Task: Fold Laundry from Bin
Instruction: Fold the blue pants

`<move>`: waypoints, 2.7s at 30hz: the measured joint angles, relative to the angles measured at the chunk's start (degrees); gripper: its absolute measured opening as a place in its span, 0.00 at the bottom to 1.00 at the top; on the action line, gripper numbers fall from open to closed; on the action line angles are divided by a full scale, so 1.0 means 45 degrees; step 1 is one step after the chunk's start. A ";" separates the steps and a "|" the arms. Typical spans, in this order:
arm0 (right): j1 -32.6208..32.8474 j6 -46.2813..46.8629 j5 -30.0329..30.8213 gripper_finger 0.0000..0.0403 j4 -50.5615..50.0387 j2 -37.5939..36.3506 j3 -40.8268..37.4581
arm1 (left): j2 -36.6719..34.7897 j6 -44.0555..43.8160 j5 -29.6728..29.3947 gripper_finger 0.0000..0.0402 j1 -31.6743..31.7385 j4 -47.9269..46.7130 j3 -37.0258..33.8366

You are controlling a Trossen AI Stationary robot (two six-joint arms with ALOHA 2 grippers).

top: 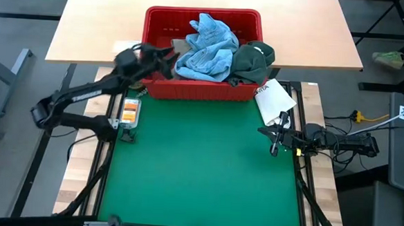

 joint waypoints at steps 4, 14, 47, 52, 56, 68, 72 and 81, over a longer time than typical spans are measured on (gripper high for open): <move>0.0002 0.0000 -0.0003 0.06 -0.0005 0.0000 0.0003 | 0.1897 -0.0024 0.0777 0.52 0.0643 -0.0601 0.1163; 0.0003 0.0000 -0.0005 0.06 -0.0010 0.0000 0.0000 | 0.4909 -0.0922 0.2083 0.52 0.1624 -0.0665 0.2382; 0.0003 -0.0003 -0.0015 0.06 -0.0010 0.0000 0.0003 | 0.6068 -0.0929 0.3915 0.18 0.1515 -0.1290 0.2396; 0.0005 0.0000 -0.0015 0.06 0.0019 0.0000 0.0005 | 0.6068 -0.2530 0.5078 0.04 0.1510 0.0989 0.2396; 0.0002 -0.0005 0.0131 0.06 0.0090 0.0000 0.0000 | 0.6067 -0.4454 0.6267 0.04 0.1510 0.3442 0.2396; 0.0004 -0.0929 0.1228 0.06 0.2650 -0.0001 0.0000 | 0.6068 -0.7313 0.7447 0.04 0.0630 0.6691 0.2399; 0.0004 -0.1294 0.1224 0.06 0.3537 -0.0001 0.0000 | 0.6068 -0.7260 0.7454 0.03 0.0023 0.6691 0.2783; 0.0000 -0.1345 0.1896 0.32 0.4524 0.0000 0.0000 | 0.6068 -0.7221 0.7548 0.03 -0.1365 0.6680 0.3751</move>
